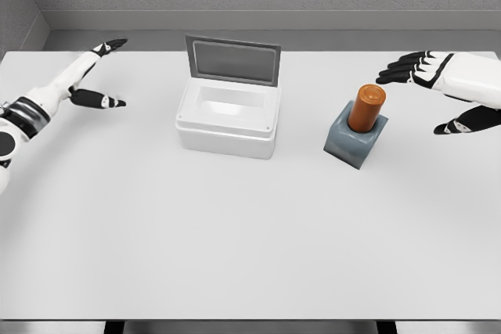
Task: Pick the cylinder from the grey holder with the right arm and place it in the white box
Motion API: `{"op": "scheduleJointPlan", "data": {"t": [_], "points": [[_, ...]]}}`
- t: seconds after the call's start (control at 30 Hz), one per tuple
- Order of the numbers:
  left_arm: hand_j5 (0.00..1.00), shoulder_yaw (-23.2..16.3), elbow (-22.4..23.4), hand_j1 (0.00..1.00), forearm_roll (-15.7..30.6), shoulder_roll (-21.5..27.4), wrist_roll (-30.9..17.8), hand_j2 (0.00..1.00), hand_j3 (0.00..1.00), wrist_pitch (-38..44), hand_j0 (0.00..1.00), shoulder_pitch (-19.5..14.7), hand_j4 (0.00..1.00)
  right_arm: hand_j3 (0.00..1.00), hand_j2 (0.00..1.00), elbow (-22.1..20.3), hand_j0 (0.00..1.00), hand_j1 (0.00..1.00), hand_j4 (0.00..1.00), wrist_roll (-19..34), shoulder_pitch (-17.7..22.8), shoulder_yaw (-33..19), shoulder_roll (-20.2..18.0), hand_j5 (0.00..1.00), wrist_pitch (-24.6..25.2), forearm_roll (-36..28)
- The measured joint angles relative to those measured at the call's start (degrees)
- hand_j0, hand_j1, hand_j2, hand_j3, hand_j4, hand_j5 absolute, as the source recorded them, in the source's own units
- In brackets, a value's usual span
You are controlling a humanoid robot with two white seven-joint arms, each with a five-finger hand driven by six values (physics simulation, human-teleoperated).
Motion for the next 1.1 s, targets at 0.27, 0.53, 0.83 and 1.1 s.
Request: {"op": "scheduleJointPlan", "data": {"t": [0.27,0.53,0.83,1.1], "points": [[1.00,3.4,0.2,1.00,-0.2,-0.3,-3.5,1.00,1.00,0.0,1.00,0.2,1.00,1.00,1.00,0.1,1.00,1.00,1.00,0.2,-0.4,0.1,-0.1,1.00,0.0,0.0],[1.00,5.1,0.1,1.00,-0.1,-0.3,-5.2,1.00,1.00,0.0,1.00,0.5,1.00,1.00,1.00,0.2,1.00,1.00,1.00,0.1,-9.2,3.1,-0.4,1.00,-0.1,0.2],[1.00,7.1,0.1,1.00,-0.2,-0.2,-6.7,1.00,1.00,0.0,1.00,0.6,1.00,1.00,1.00,1.4,1.00,1.00,1.00,-1.5,-26.5,27.3,-2.2,1.00,0.0,-0.3],[1.00,7.2,0.2,1.00,-0.5,-0.2,-6.8,1.00,1.00,0.0,1.00,0.6,1.00,1.00,1.00,7.9,1.00,1.00,1.00,-2.2,-38.0,35.7,-1.5,1.00,0.1,-0.2]]}}
